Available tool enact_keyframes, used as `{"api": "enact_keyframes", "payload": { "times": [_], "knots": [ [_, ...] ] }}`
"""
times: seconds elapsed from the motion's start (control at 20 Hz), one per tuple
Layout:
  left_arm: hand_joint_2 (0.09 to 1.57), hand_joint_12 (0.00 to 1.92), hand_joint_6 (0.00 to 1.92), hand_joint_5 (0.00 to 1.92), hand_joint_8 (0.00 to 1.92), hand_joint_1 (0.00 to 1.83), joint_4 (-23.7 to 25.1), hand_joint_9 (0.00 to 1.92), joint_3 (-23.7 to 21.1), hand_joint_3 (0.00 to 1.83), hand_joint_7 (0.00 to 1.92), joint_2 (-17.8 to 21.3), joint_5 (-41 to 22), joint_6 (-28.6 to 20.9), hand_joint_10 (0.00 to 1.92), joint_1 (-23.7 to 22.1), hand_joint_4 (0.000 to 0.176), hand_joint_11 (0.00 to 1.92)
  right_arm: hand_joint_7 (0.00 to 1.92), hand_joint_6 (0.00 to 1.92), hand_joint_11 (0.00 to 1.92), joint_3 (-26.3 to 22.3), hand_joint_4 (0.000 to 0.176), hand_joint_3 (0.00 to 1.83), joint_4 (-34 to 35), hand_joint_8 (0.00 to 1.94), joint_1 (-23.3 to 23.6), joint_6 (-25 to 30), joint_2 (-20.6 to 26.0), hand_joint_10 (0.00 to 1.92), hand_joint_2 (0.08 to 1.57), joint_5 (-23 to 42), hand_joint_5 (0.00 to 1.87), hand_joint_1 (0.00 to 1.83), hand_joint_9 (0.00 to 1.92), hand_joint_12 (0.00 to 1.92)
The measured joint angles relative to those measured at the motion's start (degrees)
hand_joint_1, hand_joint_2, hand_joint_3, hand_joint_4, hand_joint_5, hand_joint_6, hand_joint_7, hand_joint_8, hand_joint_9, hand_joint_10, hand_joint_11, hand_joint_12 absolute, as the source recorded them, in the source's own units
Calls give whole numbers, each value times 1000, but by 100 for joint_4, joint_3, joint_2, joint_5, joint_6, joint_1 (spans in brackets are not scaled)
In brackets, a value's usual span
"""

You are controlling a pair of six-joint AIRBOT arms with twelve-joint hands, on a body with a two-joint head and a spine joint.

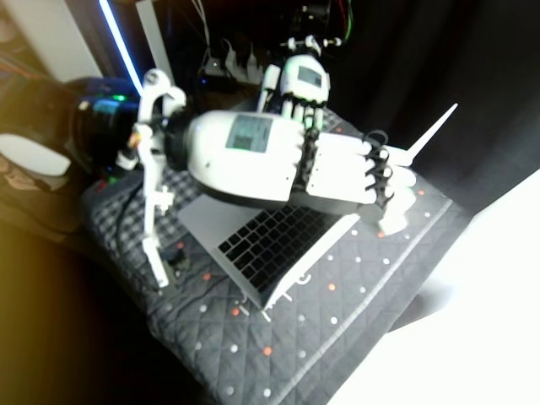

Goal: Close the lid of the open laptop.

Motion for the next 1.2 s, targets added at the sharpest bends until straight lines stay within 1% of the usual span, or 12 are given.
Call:
{"api": "enact_keyframes", "payload": {
  "times": [0.1, 0.35, 0.5, 0.55, 0.65, 0.8, 0.95, 1.0, 1.05, 1.1, 1.15, 1.2],
  "knots": [
    [1430, 631, 0, 108, 1, 122, -11, 94, 0, 3, 108, 0, 2, -2, 8, 2, 24, 0, 338, 1755, 727, -219, 0, 0, -258, 1867, 0, -2, 98, 1911, 1258, -13, 2, 822, 573, 1921],
    [1437, 425, 5, 94, 2, 127, -140, 52, -2, 2, 85, -4, -31, -7, 4, 74, 29, 0, 21, 1921, 259, -938, 0, 3, -944, 1812, -24, 57, 581, 1921, 1269, -367, 0, 683, 111, 1921],
    [1422, 453, 3, 90, 4, 170, -269, 74, -39, 0, 99, 13, -81, 9, 11, 162, 29, 0, 46, 1717, 1, -973, 0, 0, -2087, 1538, -208, 1569, 684, 1736, 1240, -168, 0, 611, 0, 1921],
    [1415, 471, 2, 89, 2, 156, -330, 71, -79, 0, 100, 33, -81, 85, 9, 186, 33, 0, 8, 1390, 10, -973, 0, 11, -2365, 1329, -382, 2033, 699, 1614, 1290, 7, 0, 547, 0, 1921],
    [1404, 405, 4, 101, 3, 200, -396, 68, -92, 0, 110, 72, -92, 92, 6, 214, 25, 0, 0, 1350, 123, -1027, 0, 0, -2756, 1373, -638, 2590, 756, 1700, 1261, 273, 0, 618, 0, 1921],
    [1405, 338, 3, 94, 1, 170, -501, 61, -192, 0, 101, 153, -131, 107, 1, 273, 30, 0, 4, 1111, 0, -1110, 0, 0, -2988, 1125, -872, 2962, 863, 1385, 1248, 525, 0, 489, 0, 1852],
    [1421, 1149, 56, 275, 53, 197, -549, 336, -413, 4, 332, 380, -291, 107, 116, 393, 0, 0, 21, 1187, 3, -1231, 0, 3, -3071, 1163, -1099, 3008, 955, 1473, 1266, 667, 0, 532, 5, 1919],
    [1482, 1420, 82, 408, 113, 162, -549, 416, -516, 0, 523, 481, -426, 131, 436, 426, 0, 21, 67, 1219, 56, -1252, 0, 8, -3075, 1196, -1163, 3034, 966, 1521, 1282, 675, 0, 522, 40, 1921],
    [1457, 1583, 1443, 413, 326, 518, -573, 519, -629, 0, 707, 629, -555, 168, 878, 474, 135, 243, 82, 1265, 10, -1252, 0, 8, -3126, 1228, -1226, 3130, 973, 1527, 1287, 697, 0, 505, 23, 1921],
    [1427, 1683, 1674, 456, 703, 663, -579, 608, -708, 0, 719, 739, -719, 175, 1170, 527, 136, 443, 26, 1170, 1, -1252, 0, 14, -3136, 1243, -1292, 3252, 979, 1497, 1313, 732, 0, 465, 4, 1921],
    [1374, 1798, 1622, 556, 1154, 841, -608, 803, -767, 0, 791, 804, -861, 186, 1464, 542, 13, 729, 94, 1130, 60, -1252, 0, 14, -3134, 1269, -1392, 3348, 1003, 1524, 1328, 787, 0, 423, 93, 1921],
    [1358, 1851, 1614, 588, 1443, 850, -627, 935, -839, 0, 845, 887, -1075, 188, 1634, 601, 41, 909, 106, 452, 83, -1252, 0, 8, -3139, 1190, -1517, 3449, 1025, 1508, 1321, 824, 0, 361, 110, 1921]
  ]
}}
